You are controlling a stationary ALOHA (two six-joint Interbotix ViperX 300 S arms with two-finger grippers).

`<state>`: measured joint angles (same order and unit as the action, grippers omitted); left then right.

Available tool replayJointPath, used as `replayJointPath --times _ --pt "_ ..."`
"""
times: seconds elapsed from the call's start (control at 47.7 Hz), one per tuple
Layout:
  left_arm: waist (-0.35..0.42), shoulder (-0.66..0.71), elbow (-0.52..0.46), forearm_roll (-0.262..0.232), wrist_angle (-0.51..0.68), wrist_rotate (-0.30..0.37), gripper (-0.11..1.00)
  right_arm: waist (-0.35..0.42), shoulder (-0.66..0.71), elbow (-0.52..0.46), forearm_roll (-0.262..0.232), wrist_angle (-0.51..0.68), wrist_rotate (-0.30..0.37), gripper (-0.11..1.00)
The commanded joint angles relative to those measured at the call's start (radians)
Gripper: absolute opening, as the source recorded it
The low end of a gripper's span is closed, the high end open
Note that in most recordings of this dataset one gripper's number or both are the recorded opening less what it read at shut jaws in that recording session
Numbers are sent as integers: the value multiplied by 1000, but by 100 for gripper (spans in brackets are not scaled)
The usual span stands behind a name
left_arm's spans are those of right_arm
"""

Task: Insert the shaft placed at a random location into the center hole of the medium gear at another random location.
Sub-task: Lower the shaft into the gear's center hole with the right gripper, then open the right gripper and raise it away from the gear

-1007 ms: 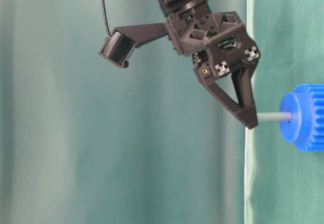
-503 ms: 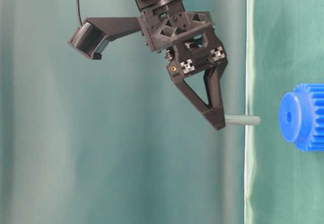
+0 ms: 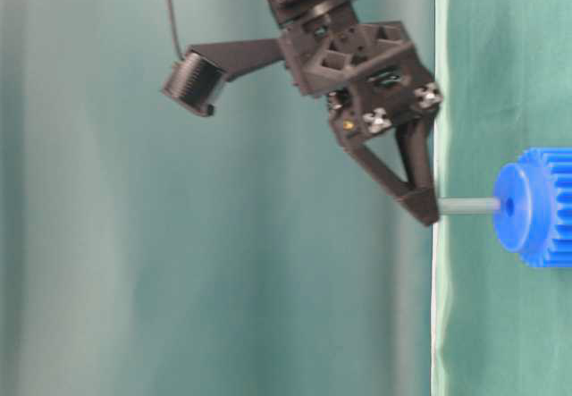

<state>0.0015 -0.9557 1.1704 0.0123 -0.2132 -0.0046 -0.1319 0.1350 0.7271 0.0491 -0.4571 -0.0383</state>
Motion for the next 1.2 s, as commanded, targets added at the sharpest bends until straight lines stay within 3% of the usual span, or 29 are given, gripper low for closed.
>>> replayJointPath --times 0.0,1.174 --pt "0 6 -18 3 -11 0 0 2 0 -23 5 -26 -6 13" --pt "0 8 -18 3 -5 5 0 2 97 -21 26 -58 0 13"
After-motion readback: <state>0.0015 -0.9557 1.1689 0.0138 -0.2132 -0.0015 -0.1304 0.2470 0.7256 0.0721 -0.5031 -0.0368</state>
